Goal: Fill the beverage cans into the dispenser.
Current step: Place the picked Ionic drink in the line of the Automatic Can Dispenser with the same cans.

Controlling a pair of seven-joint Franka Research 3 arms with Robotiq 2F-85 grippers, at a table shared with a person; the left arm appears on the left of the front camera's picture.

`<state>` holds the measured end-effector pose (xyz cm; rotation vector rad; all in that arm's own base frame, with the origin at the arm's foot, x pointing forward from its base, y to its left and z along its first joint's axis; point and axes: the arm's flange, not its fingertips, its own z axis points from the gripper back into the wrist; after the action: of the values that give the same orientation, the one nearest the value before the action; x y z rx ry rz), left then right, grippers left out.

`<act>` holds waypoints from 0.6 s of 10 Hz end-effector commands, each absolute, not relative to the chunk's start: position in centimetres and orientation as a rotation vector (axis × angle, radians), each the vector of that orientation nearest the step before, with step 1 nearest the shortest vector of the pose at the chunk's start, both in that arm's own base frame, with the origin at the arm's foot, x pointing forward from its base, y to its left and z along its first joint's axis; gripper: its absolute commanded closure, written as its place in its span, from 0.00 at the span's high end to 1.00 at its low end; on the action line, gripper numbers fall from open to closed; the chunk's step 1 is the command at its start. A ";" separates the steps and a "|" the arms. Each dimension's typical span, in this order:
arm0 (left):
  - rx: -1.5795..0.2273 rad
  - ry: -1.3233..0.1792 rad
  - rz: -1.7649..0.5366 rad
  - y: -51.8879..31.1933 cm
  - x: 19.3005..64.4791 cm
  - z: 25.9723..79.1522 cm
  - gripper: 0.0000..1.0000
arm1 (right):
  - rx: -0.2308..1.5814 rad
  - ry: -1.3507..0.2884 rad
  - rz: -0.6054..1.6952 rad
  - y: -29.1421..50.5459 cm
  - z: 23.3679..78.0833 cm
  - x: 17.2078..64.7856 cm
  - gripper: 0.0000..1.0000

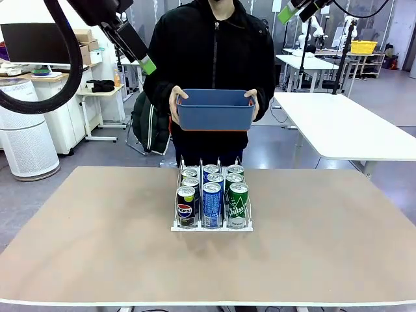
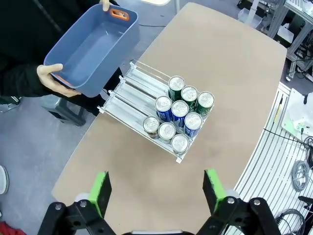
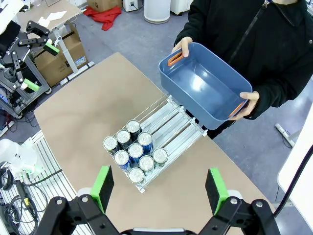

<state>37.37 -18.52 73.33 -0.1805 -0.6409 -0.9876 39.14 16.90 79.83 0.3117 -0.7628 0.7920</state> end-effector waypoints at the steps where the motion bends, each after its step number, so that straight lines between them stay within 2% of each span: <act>1: -0.181 -0.725 -0.951 -18.3 36.6 75.7 1.00 | 0.312 -0.763 0.791 16.8 79.8 39.1 1.00; 3: -0.188 -0.765 -0.978 -16.2 37.3 79.3 1.00 | 0.312 -0.763 0.791 16.8 79.8 39.1 1.00; 6: -0.198 -0.798 -0.976 -14.9 37.5 82.0 1.00 | 0.312 -0.763 0.791 16.8 79.8 39.1 1.00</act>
<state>36.84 -15.24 81.87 -0.1721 -0.8168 -0.9462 39.14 16.90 79.83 0.3117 -0.7628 0.7920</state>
